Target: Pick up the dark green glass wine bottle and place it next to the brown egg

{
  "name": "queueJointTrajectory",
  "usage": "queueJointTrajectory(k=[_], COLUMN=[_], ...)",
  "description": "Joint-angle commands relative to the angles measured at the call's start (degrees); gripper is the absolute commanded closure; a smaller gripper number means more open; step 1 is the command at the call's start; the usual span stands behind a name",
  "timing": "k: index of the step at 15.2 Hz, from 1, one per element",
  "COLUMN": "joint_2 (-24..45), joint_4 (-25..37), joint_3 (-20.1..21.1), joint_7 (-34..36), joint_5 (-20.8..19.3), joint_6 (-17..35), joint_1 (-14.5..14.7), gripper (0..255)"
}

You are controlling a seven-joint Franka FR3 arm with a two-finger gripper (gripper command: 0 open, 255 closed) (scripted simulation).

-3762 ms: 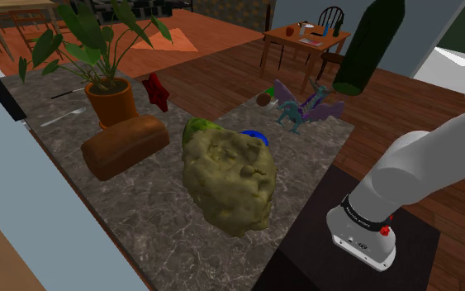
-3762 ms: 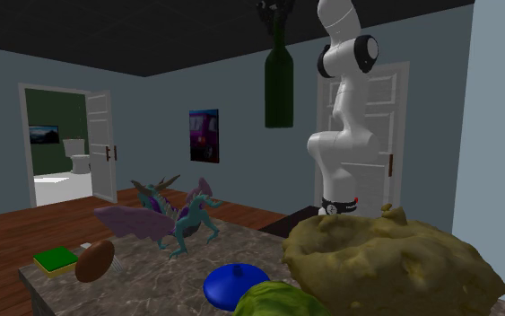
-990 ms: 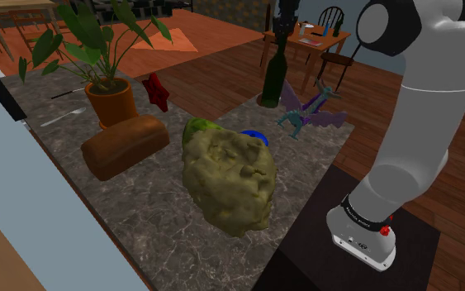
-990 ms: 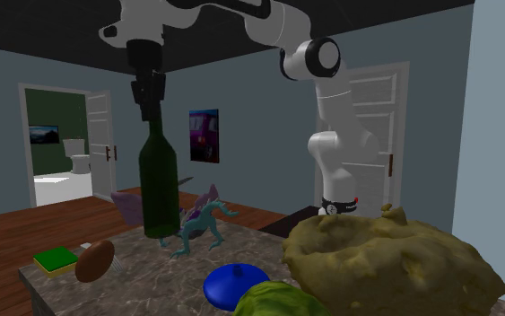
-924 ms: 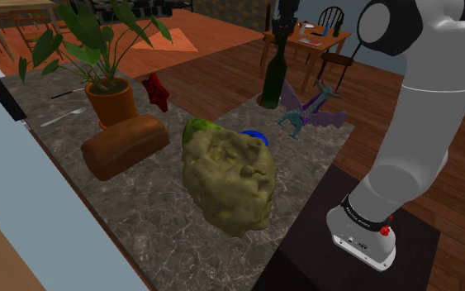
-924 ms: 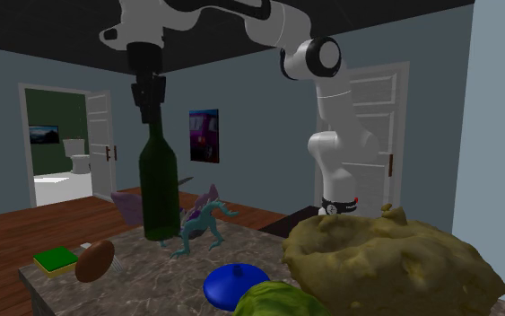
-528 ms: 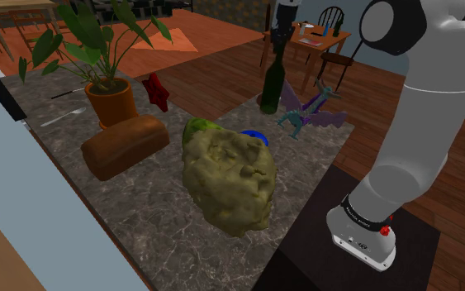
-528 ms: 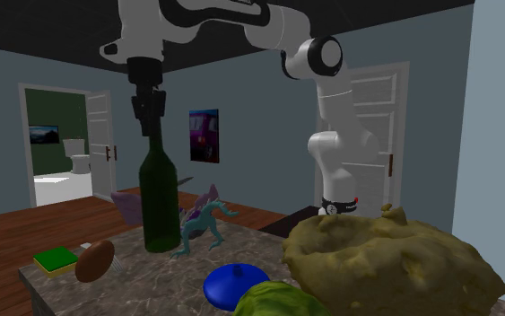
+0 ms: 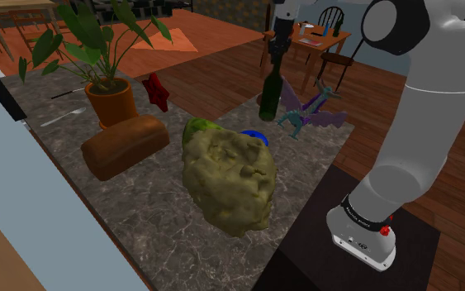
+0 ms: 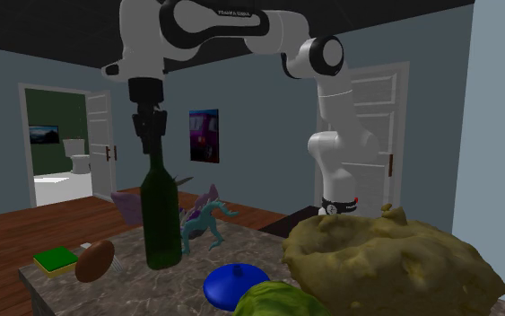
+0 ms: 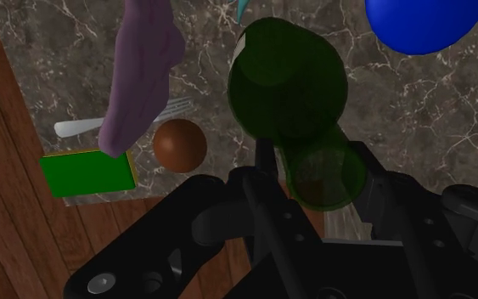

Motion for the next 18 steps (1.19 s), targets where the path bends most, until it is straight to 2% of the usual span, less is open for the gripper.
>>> queueJointTrajectory(k=[1,5,12,13,18], joint_2=[0.1,0.2,0.2,0.2,0.2], joint_4=[-1.3,-3.8,-3.8,-3.8,-3.8], joint_3=[0.1,0.1,0.1,0.1,0.1], joint_7=[0.0,-0.1,-0.1,-0.1,-0.1], joint_5=[0.1,0.2,0.2,0.2,0.2], joint_6=[1.4,4.1,4.1,4.1,4.1], joint_1=[0.1,0.2,0.2,0.2,0.2], gripper=[255,255,255,0,0])
